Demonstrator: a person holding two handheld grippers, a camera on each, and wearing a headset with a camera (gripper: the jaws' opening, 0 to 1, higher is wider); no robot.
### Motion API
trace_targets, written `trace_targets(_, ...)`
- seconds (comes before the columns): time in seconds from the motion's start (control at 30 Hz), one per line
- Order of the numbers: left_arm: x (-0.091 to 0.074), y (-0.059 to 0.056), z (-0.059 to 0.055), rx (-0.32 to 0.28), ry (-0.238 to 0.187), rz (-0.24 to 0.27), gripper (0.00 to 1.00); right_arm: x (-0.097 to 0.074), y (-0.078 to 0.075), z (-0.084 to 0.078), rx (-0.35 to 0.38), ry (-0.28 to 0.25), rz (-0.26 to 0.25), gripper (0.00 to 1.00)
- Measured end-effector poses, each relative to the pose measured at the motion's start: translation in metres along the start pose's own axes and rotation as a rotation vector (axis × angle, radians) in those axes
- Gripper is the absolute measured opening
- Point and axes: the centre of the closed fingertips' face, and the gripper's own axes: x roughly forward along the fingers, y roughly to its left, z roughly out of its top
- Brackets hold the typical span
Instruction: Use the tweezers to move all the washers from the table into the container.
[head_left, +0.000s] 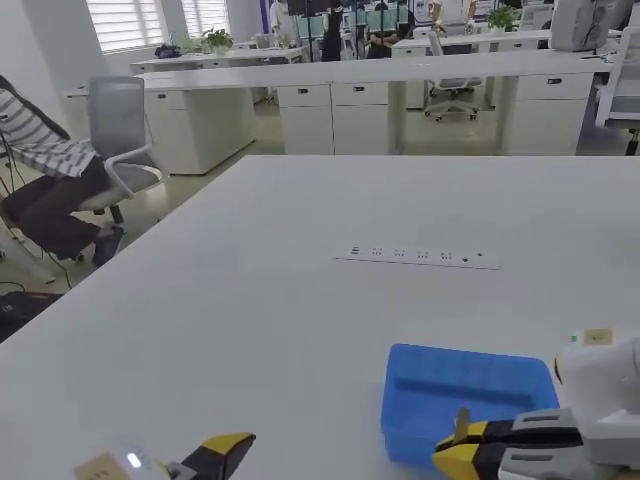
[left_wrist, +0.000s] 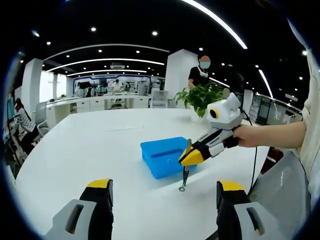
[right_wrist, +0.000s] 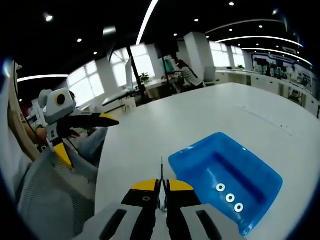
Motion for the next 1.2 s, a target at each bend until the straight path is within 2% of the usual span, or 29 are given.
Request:
trace_targets(0.17, 0.0, 0.0, 0.0, -0.002, -0.001, 0.0, 0.87, 0.001, 0.005, -0.001, -0.038, 0.013, 0.007, 0.03)
trace_targets(0.4, 0.0, 0.0, -0.001, 0.001, 0.003, 0.001, 0.86, 0.004, 0.018, -0.003, -0.183, 0.048, 0.034, 0.03)
trace_targets(0.53, 0.0, 0.0, -0.001, 0.002, 0.005, 0.001, 0.86, 0.007, 0.025, -0.005, -0.206, 0.053, 0.038, 0.03)
trace_targets(0.63, 0.0, 0.0, -0.002, 0.005, 0.009, 0.001, 0.86, 0.007, 0.024, -0.004, -0.209, 0.046, 0.028, 0.03)
trace_targets(0.73, 0.0, 0.0, -0.001, 0.004, 0.007, 0.001, 0.86, 0.006, 0.021, -0.004, -0.195, 0.036, 0.007, 0.02)
trace_targets(0.77, 0.0, 0.0, -0.001, 0.003, 0.007, 0.0, 0.86, 0.006, 0.017, -0.004, -0.16, 0.031, -0.025, 0.02)
trace_targets(0.8, 0.0, -0.001, -0.001, 0.003, 0.006, 0.0, 0.86, 0.005, 0.016, -0.004, -0.146, 0.029, -0.033, 0.01)
trace_targets(0.87, 0.0, -0.001, -0.001, 0.003, 0.004, 0.0, 0.86, 0.005, 0.016, -0.003, -0.115, 0.02, -0.026, 0.01)
trace_targets(0.9, -0.001, -0.001, -0.001, 0.004, 0.004, 0.0, 0.86, 0.004, 0.011, -0.002, -0.08, 0.003, -0.045, 0.01)
trace_targets(1.03, -0.001, -0.001, -0.001, 0.003, 0.002, 0.001, 0.86, 0.0, 0.005, 0.001, 0.023, -0.041, -0.035, 0.01)
trace_targets(1.1, -0.001, 0.0, -0.001, 0.003, 0.003, 0.002, 0.86, -0.004, 0.003, 0.007, 0.048, -0.072, -0.023, 0.01)
trace_targets(1.2, -0.001, 0.0, -0.001, 0.005, 0.001, 0.002, 0.86, -0.008, 0.002, 0.01, 0.03, -0.067, -0.034, 0.01)
